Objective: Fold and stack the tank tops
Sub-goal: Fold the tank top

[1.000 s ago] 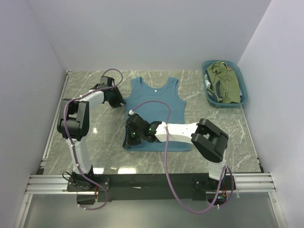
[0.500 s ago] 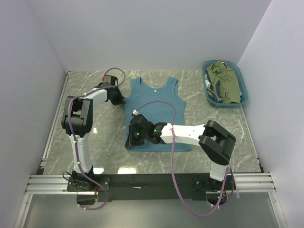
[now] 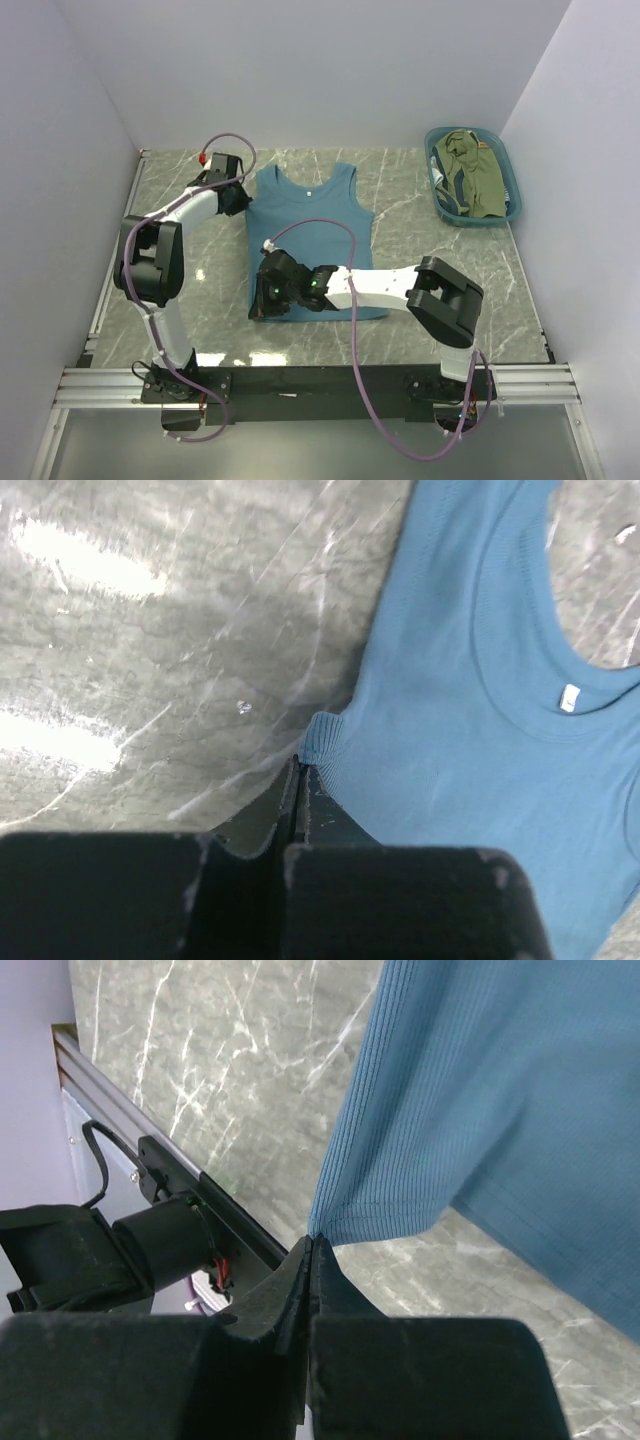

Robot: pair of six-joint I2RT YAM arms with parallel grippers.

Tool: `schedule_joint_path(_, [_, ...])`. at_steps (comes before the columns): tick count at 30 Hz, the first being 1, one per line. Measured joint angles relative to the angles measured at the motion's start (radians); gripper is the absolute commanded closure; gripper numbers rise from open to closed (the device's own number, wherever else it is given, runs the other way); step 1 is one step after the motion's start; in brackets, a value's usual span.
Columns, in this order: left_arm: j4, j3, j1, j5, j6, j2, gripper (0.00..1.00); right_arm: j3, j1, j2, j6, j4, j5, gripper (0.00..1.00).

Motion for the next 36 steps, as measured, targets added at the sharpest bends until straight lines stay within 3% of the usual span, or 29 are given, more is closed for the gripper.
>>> schedule_joint_path(6, [-0.058, 0.097, -0.061, -0.040, 0.006, 0.029, 1.00, -0.078, -0.029, -0.059, 0.012, 0.031, 0.002, 1.00])
schedule_joint_path(15, [-0.124, 0.273, -0.212, -0.081, 0.006, 0.160, 0.99, -0.348, -0.095, -0.255, 0.055, 0.108, 0.020, 1.00])
schedule_joint_path(25, [-0.148, 0.323, -0.293, -0.100, 0.005, 0.227, 1.00, -0.552, -0.127, -0.351, 0.103, 0.182, 0.043, 1.00])
schedule_joint_path(36, [-0.146, 0.339, -0.314, -0.115, 0.006, 0.252, 0.98, -0.607, -0.128, -0.357, 0.129, 0.217, 0.073, 1.00])
